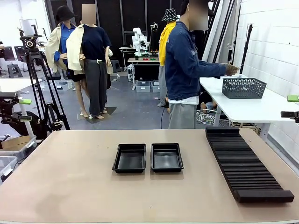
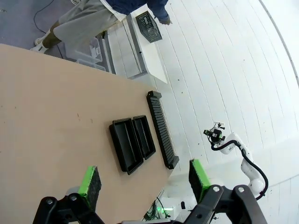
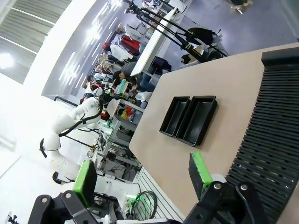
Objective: Inspect and transfer BCBs to ESD trays.
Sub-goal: Pick up the Blank PCB from the PCB Rack and place it in the left ESD tray.
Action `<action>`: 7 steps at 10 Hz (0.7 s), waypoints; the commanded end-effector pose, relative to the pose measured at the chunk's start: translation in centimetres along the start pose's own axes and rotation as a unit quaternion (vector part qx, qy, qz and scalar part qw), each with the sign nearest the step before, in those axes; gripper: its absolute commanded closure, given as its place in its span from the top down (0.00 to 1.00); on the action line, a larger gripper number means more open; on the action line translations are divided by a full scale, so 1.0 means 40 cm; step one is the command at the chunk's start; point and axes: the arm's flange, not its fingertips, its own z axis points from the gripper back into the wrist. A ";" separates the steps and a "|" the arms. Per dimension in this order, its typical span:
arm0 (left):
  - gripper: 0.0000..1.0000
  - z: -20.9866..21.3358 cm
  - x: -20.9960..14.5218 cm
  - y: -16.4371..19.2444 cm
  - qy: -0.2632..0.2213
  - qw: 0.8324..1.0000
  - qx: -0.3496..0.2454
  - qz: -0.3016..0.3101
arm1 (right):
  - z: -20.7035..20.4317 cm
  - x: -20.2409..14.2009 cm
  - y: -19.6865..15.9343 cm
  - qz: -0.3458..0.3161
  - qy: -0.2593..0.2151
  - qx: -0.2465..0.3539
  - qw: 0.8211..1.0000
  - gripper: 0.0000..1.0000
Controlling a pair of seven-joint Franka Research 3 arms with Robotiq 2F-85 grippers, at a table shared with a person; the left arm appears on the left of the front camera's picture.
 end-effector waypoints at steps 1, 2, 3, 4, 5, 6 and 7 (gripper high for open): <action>1.00 0.003 0.000 -0.005 0.002 1.000 0.007 0.007 | 0.000 -0.003 -0.002 0.000 0.000 0.000 1.000 1.00; 1.00 0.003 0.000 -0.005 0.002 1.000 0.007 0.007 | 0.000 -0.003 -0.002 0.000 0.000 0.000 1.000 1.00; 1.00 0.003 0.000 -0.005 0.002 1.000 0.007 0.007 | 0.000 -0.003 -0.002 0.000 0.000 0.000 1.000 1.00; 1.00 0.003 0.000 -0.005 0.002 1.000 0.007 0.007 | 0.000 -0.003 -0.002 0.000 0.000 0.000 1.000 1.00; 1.00 0.003 0.000 -0.005 0.002 1.000 0.007 0.007 | 0.000 -0.003 -0.002 0.000 0.000 0.000 1.000 1.00; 1.00 0.003 0.000 -0.005 0.002 1.000 0.007 0.007 | 0.000 -0.003 -0.002 0.000 0.000 0.000 1.000 1.00; 1.00 0.003 0.000 -0.005 0.002 1.000 0.007 0.007 | 0.000 -0.003 -0.002 0.000 0.000 0.000 1.000 1.00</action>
